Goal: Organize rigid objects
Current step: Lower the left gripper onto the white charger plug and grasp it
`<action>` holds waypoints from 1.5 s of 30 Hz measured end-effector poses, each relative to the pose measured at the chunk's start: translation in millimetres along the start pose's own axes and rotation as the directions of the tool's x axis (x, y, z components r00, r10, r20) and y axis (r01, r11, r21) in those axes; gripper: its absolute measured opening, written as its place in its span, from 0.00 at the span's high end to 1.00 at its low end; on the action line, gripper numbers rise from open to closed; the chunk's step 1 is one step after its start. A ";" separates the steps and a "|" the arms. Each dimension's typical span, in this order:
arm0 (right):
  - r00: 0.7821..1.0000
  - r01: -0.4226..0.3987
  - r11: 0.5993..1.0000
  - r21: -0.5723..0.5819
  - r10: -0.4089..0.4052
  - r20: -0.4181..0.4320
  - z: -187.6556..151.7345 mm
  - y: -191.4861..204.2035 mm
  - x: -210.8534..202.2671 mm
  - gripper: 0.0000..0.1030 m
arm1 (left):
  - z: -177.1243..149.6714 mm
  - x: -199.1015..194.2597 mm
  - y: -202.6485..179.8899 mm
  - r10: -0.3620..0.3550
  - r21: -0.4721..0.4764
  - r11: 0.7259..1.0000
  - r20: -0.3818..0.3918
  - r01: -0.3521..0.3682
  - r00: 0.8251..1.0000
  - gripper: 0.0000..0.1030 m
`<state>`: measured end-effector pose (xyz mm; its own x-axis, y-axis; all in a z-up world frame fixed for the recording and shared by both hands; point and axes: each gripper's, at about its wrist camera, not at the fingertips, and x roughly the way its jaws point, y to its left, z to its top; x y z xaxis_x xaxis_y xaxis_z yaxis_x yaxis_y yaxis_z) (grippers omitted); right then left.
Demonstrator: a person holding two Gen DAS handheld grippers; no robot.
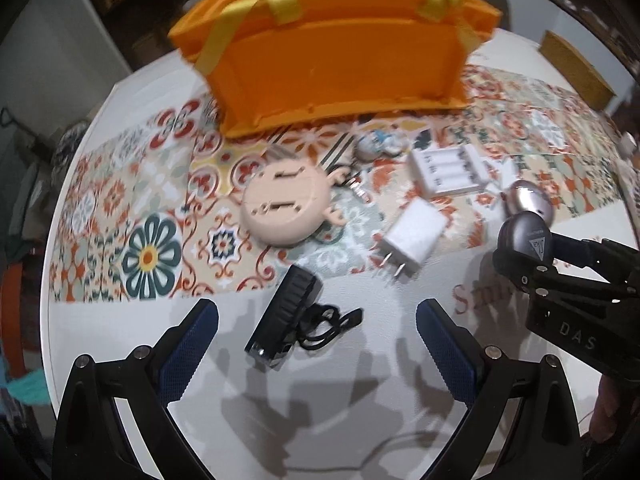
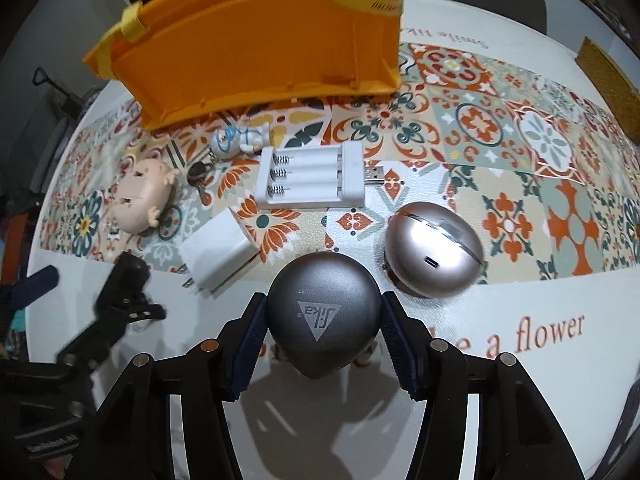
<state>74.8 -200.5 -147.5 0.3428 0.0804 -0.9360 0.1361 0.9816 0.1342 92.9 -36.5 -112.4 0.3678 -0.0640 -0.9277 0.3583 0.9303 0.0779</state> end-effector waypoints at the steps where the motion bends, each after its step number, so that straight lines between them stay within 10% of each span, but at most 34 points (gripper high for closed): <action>1: 1.000 0.002 1.000 0.008 -0.002 0.010 -1.5 -0.6 -5.3 0.45 | 0.9 -2.0 -2.3 -0.015 0.016 1.000 0.011 0.014 1.000 0.02; 18: 0.997 0.067 0.986 0.150 -0.073 0.034 -28.0 -18.9 -34.0 0.45 | 23.4 11.6 -36.8 -0.182 0.289 0.945 0.081 0.152 0.980 0.23; 45: 0.995 0.101 0.966 0.237 -0.096 -0.032 -29.6 -29.5 -8.7 0.45 | 36.9 73.3 -52.9 -0.244 0.323 0.915 -0.033 0.242 0.969 0.59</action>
<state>40.4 -225.1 -153.0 0.2986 -0.0087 -0.9544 0.3863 0.9155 0.1125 132.6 -103.7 -171.0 0.2403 -0.2772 -0.9303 0.6937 0.7194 -0.0352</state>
